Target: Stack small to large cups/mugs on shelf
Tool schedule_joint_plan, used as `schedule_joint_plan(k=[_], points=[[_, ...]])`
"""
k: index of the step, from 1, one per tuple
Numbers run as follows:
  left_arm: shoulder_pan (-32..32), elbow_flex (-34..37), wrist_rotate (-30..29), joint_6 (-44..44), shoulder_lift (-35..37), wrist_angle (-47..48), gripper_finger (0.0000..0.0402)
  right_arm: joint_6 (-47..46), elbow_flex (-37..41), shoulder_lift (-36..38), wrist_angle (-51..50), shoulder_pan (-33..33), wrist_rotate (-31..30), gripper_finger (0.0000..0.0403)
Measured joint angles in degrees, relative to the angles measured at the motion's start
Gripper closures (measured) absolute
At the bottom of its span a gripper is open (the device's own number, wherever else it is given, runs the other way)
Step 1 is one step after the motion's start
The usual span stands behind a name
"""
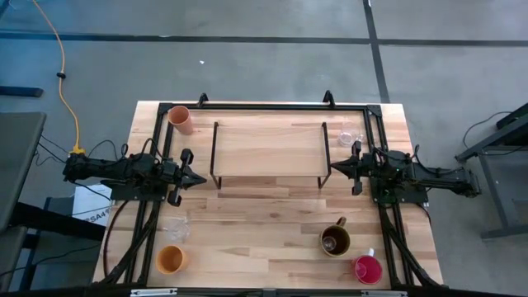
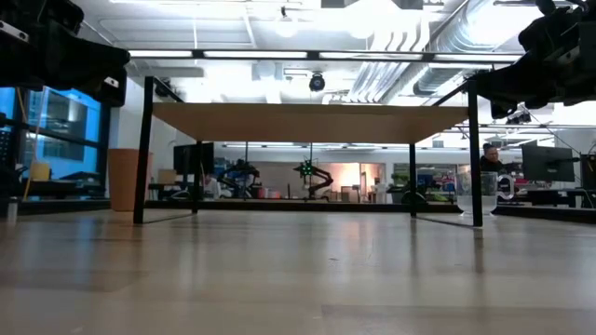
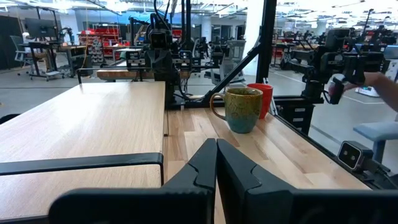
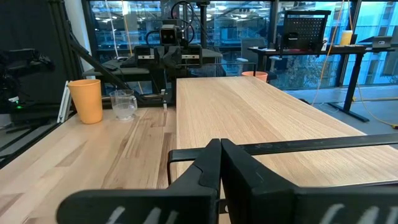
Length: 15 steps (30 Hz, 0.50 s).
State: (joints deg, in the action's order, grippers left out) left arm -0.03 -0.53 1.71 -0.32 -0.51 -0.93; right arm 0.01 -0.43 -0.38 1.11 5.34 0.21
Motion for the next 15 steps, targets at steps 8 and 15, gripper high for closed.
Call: schedule_joint_plan(k=[8,15], points=[[0.0,0.0,0.0,0.0,0.0,0.0,0.0401,0.0,0.0,0.0,0.0,0.0,0.0,0.0402],[0.0,0.0,0.0,0.0,0.0,0.0,0.0401,-2.4,0.0,-0.1,7.9,-0.1,0.6,0.0402]])
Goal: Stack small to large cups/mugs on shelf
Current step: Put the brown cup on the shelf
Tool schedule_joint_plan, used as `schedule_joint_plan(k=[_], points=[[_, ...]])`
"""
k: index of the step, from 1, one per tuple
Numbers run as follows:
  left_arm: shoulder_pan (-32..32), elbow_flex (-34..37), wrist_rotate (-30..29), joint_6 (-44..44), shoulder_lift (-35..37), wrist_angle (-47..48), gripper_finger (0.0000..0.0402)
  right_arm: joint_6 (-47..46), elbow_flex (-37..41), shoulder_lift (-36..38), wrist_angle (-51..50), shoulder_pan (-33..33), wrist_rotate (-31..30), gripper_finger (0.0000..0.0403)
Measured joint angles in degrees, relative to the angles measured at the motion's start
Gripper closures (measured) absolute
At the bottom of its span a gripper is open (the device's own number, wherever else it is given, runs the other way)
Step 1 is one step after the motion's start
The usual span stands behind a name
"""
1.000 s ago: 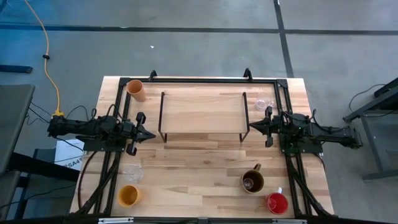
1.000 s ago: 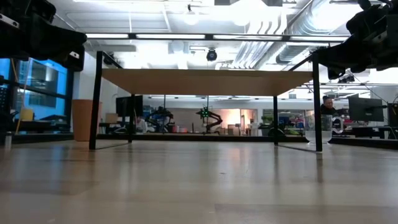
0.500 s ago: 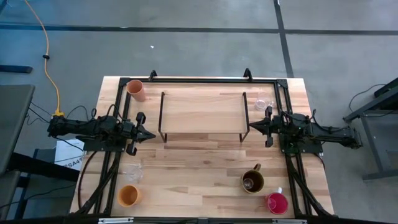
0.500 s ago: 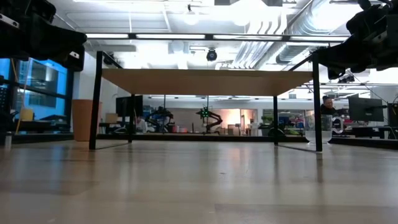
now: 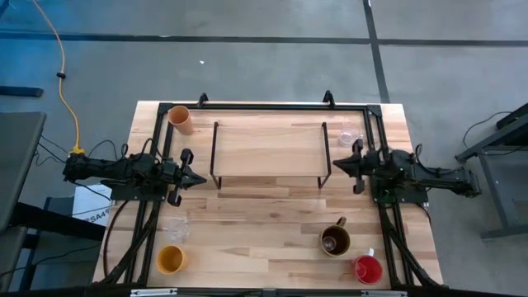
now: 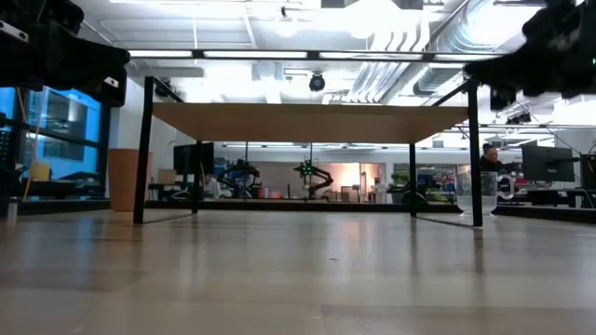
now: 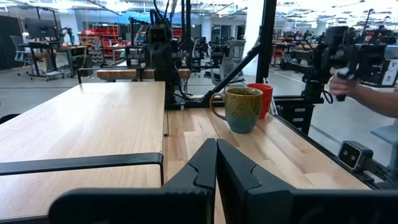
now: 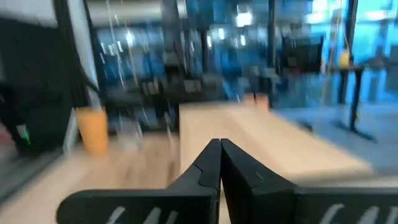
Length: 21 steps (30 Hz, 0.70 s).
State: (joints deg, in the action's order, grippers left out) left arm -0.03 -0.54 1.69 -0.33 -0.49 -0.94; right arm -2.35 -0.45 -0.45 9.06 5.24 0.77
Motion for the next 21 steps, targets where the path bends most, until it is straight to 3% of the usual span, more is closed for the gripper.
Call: schedule_joint_plan(k=[4,8,14,21], points=[[0.0,0.0,0.0,0.0,0.0,0.0,0.0401,-0.2,0.0,0.0,13.7,0.0,4.1,0.0402],[0.0,0.0,0.0,0.0,0.0,0.0,0.0401,0.9,-0.1,0.0,23.7,0.0,4.5,0.0402],[0.0,0.0,0.0,0.0,0.0,-0.1,0.0401,5.9,-2.8,0.0,23.9,0.0,2.6,0.0402],[0.0,0.0,0.0,0.0,0.0,-0.1,0.0401,3.2,-3.4,0.0,22.4,0.0,2.3,0.0402]])
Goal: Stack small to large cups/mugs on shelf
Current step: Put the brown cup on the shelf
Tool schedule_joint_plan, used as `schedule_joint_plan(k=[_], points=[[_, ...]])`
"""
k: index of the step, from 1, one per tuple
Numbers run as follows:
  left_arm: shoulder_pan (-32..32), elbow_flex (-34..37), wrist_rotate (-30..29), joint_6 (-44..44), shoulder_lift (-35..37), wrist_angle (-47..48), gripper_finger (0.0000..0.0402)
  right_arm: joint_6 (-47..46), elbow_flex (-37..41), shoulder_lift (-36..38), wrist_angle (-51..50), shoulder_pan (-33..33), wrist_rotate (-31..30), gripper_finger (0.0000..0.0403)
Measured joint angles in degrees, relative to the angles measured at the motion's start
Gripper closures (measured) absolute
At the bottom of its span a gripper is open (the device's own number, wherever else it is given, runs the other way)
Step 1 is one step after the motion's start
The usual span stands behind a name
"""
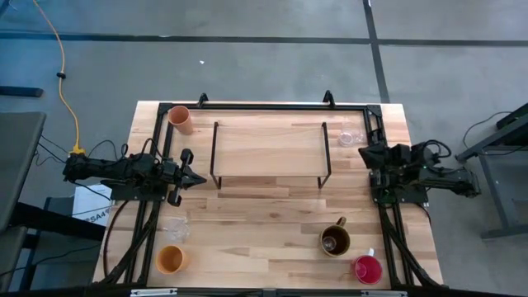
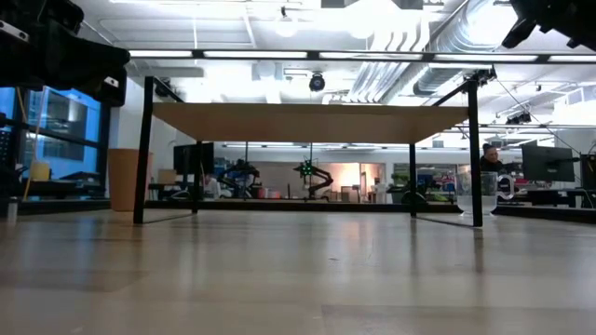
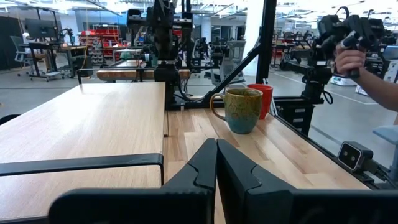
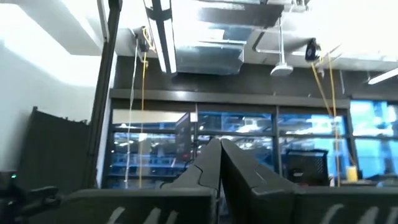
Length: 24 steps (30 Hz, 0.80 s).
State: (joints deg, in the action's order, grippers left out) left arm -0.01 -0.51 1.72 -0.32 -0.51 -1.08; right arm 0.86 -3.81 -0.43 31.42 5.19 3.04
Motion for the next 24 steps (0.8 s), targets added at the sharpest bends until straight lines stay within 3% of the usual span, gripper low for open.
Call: schedule_joint_plan(k=[9,24], points=[[0.0,0.0,-2.9,-0.6,0.0,-0.4,0.0401,-2.3,-0.1,0.0,-6.6,0.0,2.7,0.0402],[0.0,0.0,-0.6,-1.7,0.0,0.0,0.0401,-3.9,-0.2,0.0,-8.1,0.0,2.8,0.0402]])
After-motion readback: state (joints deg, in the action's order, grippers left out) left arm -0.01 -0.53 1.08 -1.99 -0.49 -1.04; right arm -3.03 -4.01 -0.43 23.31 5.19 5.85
